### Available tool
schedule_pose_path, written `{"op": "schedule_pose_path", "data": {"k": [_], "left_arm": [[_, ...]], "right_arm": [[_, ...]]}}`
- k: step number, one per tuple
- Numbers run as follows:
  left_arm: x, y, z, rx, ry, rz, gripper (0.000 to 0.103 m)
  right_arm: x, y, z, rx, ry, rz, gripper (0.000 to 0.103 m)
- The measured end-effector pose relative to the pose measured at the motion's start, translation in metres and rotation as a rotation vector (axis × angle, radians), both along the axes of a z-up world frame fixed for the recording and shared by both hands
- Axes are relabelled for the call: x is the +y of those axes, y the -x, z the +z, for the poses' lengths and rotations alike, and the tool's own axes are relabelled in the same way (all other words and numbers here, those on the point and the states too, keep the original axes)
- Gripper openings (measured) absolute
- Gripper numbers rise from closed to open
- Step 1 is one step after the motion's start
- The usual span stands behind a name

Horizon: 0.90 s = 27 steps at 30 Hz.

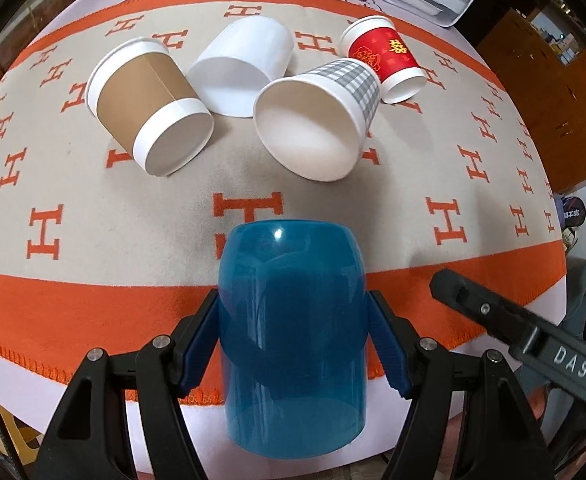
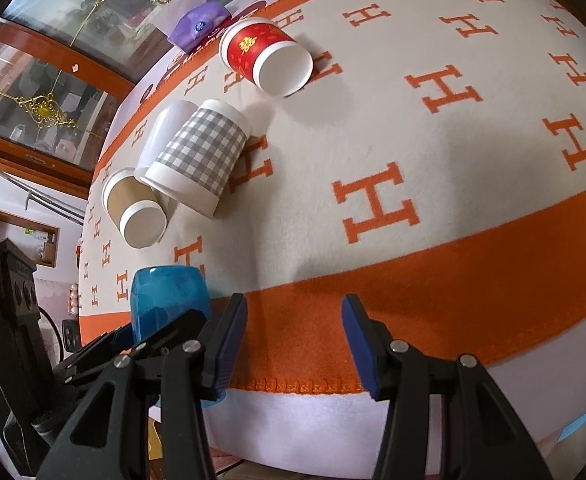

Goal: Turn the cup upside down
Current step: 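Lift the blue cup with the left gripper and rotate it upright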

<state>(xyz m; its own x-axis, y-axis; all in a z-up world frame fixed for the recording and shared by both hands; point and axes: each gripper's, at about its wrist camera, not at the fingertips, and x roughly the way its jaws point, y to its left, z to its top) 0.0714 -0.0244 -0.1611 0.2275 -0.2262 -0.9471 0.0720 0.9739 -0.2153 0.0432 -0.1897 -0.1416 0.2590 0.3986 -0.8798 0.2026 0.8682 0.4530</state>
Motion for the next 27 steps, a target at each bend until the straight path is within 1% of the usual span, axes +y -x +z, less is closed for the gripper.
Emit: {"op": "schedule_pose_path", "data": {"k": [3,7,9,10,18,21,23,25,27], "left_arm": [[0.001,-0.002,-0.006,0.021,0.018,0.014,0.069],[0.001,-0.004,-0.007,0.02,0.024,0.025,0.072],[0.002,-0.003,-0.006,0.012,0.018,0.031,0.083],[0.006,-0.002,-0.003,0.006,0.023,0.035,0.085],[0.021,0.008,0.02,-0.04,0.028,0.03,0.086],[0.032,0.017,0.032,-0.087,0.015,0.037,0.086],[0.04,0.023,0.04,-0.137,-0.008,0.043,0.086],[0.049,0.03,0.048,-0.198,-0.034,0.039,0.086],[0.058,0.035,0.054,-0.239,-0.046,0.037,0.086]], "right_arm": [[-0.001,0.001,0.0,0.001,-0.005,-0.002,0.05],[0.001,0.001,0.003,-0.006,0.002,-0.001,0.05],[0.001,0.002,0.005,-0.012,0.004,0.003,0.05],[0.002,0.002,0.006,-0.014,0.006,0.004,0.05],[0.009,0.004,0.023,-0.05,0.006,0.021,0.05],[0.015,0.004,0.027,-0.054,-0.015,0.051,0.051],[0.02,0.003,0.028,-0.05,-0.042,0.073,0.056],[0.026,0.002,0.027,-0.044,-0.078,0.095,0.058],[0.033,-0.001,0.025,-0.027,-0.127,0.115,0.058]]}}
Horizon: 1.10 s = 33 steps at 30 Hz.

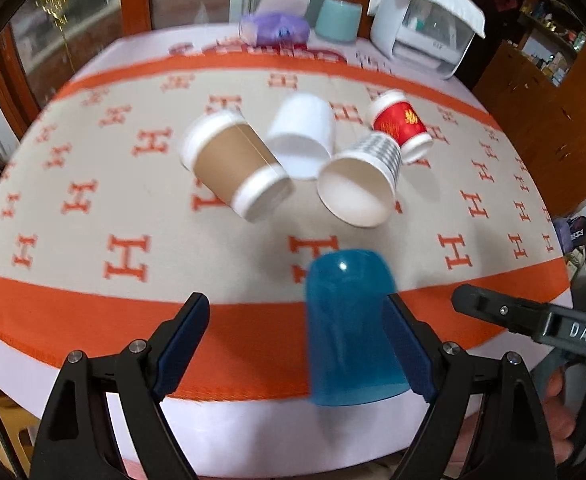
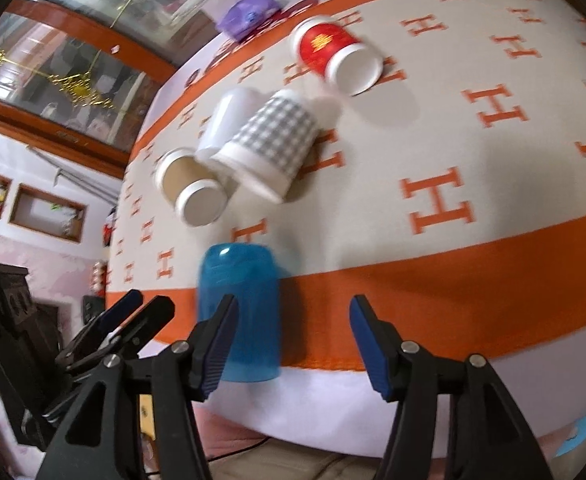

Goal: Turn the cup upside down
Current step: 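Lift the blue cup with the left gripper and rotate it upright, then pass the blue cup from the left gripper into the right gripper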

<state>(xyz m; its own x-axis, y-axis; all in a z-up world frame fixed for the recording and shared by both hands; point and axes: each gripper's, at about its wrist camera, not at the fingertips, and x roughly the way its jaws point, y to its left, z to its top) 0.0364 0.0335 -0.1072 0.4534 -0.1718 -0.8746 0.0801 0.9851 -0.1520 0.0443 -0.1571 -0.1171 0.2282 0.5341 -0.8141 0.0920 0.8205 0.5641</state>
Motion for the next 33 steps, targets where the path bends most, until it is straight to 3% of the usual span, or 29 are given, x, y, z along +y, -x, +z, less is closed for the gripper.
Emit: {"op": "schedule_pose_path", "data": {"k": [5,9,15,33], "left_arm": [[0.022,0.005,-0.001,0.014,0.091,-0.001,0.086],[0.033,0.007,-0.011,0.033,0.111,0.032,0.086],[0.048,0.006,-0.027,0.062,0.176,0.043,0.086],[0.051,0.0,-0.044,0.064,0.221,0.01,0.086]], "right_arm": [[0.019,-0.008,-0.008,0.04,-0.059,0.052,0.058],[0.034,-0.017,-0.019,0.075,-0.091,0.091,0.058],[0.051,-0.029,-0.03,0.096,-0.08,0.133,0.06],[0.069,-0.039,-0.051,0.14,-0.189,0.231,0.063]]}}
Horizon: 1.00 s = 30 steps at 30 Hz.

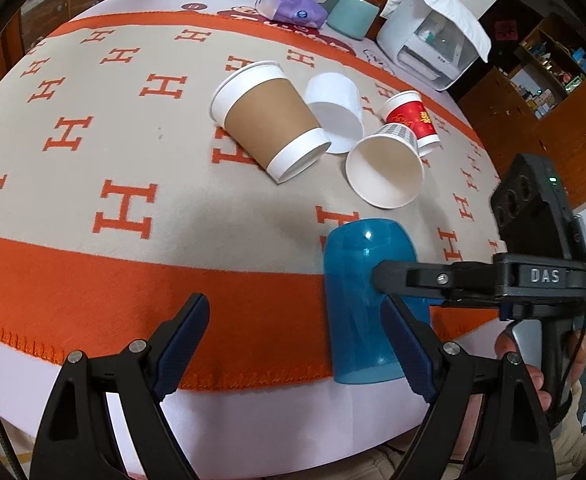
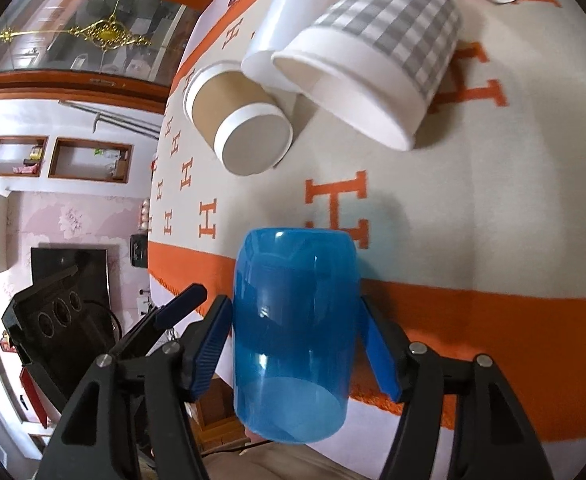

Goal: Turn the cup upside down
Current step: 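Pass the blue cup from the left gripper into the right gripper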

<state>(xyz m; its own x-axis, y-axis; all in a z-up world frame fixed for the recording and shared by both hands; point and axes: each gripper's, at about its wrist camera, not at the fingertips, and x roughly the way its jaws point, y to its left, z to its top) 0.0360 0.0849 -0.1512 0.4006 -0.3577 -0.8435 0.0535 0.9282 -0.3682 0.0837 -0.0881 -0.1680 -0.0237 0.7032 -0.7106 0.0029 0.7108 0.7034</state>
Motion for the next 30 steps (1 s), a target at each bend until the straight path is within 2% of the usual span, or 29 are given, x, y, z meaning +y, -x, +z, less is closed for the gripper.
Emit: {"op": "schedule_pose_path", "data": {"k": [4,10,21,27,30], "left_arm": [[0.004,-0.001,0.0,-0.009,0.019,-0.004,0.086],[0.008,-0.001,0.008,-0.051,-0.005,-0.012,0.086],[0.011,-0.013,0.028,-0.147,-0.058,0.001,0.086],[0.01,-0.012,0.028,-0.177,-0.127,0.038,0.086],[0.015,-0.014,0.025,-0.168,-0.129,0.072,0.086]], "right_arm": [[0.006,0.007,0.011,-0.053,0.055,0.008,0.063],[0.009,0.031,0.038,-0.16,0.151,-0.009,0.063],[0.005,0.039,0.086,-0.455,0.378,-0.091,0.063],[0.009,0.043,0.097,-0.608,0.432,-0.114,0.063],[0.012,0.042,0.098,-0.682,0.449,-0.133,0.063]]}}
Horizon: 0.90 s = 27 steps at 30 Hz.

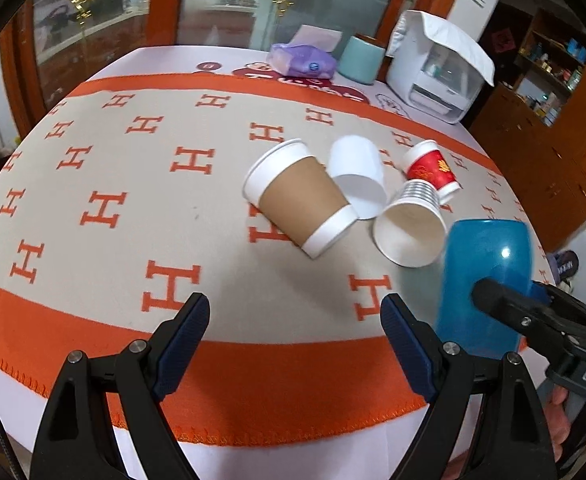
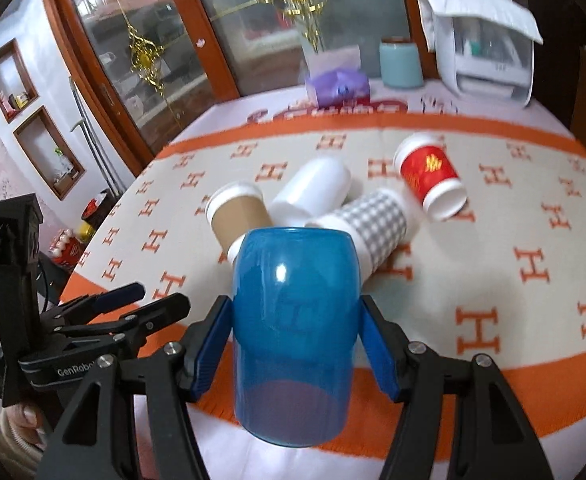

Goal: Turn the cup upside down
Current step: 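Pass the blue cup from the left gripper into the right gripper, then lower the blue cup mouth-down onto the cloth and open the right gripper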

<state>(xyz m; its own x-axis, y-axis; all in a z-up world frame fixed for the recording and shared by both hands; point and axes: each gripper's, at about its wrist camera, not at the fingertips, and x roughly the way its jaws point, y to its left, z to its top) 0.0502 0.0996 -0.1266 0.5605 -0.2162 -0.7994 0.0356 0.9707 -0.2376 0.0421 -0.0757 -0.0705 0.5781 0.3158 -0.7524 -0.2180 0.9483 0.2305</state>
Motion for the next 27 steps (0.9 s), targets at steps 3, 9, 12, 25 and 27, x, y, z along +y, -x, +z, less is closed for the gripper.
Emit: {"op": "schedule_pose_path", "data": {"k": [3,9,12,25,27], "left_arm": [[0.004,0.0,0.002,-0.015,0.0,0.04,0.086],[0.012,0.007,0.012,-0.101,-0.041,0.125,0.086],[0.016,0.01,0.006,-0.086,-0.024,0.151,0.086],[-0.009,0.032,-0.011,-0.052,-0.001,0.118,0.086],[-0.012,0.035,-0.011,-0.051,-0.003,0.11,0.086]], "right_arm": [[0.002,-0.001,-0.001,-0.076,0.024,-0.006,0.063],[0.009,0.008,-0.03,-0.187,0.08,0.037,0.063],[0.008,0.021,-0.042,-0.228,0.078,0.055,0.063],[-0.001,0.053,-0.05,-0.302,0.087,0.096,0.063],[-0.002,0.056,-0.051,-0.313,0.084,0.096,0.063]]}}
